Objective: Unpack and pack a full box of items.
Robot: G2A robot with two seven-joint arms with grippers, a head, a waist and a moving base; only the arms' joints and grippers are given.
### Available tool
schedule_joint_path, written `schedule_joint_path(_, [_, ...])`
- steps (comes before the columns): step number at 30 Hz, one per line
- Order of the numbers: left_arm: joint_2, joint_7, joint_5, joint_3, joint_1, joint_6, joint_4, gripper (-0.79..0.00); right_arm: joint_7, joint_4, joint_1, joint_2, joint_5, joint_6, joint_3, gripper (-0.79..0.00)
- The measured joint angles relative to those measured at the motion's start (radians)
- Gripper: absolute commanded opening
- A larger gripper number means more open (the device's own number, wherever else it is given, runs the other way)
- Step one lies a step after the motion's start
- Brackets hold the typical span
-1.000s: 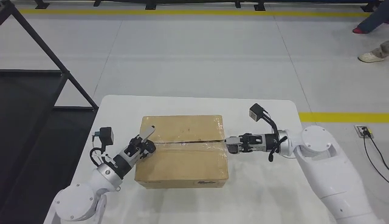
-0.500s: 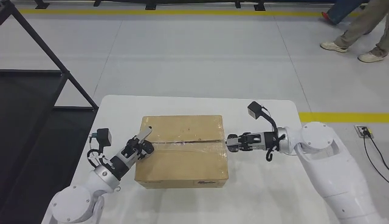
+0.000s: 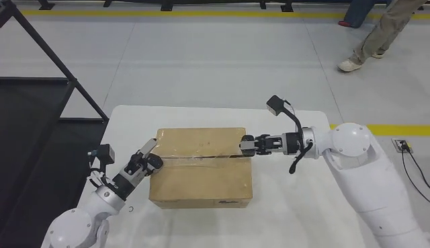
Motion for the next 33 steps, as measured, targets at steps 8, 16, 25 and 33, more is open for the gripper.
schedule_joint_path(8, [0.003, 0.01, -0.041, -0.028, 0.027, -0.032, 0.008, 0.0, -0.016, 0.007, 0.089, -0.021, 0.017, 0.001, -0.069, -0.785])
schedule_joint_path(16, [0.006, 0.003, -0.071, -0.045, 0.031, -0.048, 0.023, 0.0, -0.043, 0.013, 0.161, -0.041, 0.043, -0.017, -0.117, -0.785])
schedule_joint_path(25, [0.01, -0.01, -0.099, -0.055, 0.023, -0.061, 0.046, 0.0, -0.077, -0.011, 0.218, -0.057, 0.044, -0.027, -0.153, -0.785])
schedule_joint_path(33, [0.014, -0.022, -0.124, -0.061, 0.013, -0.076, 0.069, 0.0, -0.106, -0.058, 0.247, -0.066, 0.048, -0.039, -0.166, -0.785])
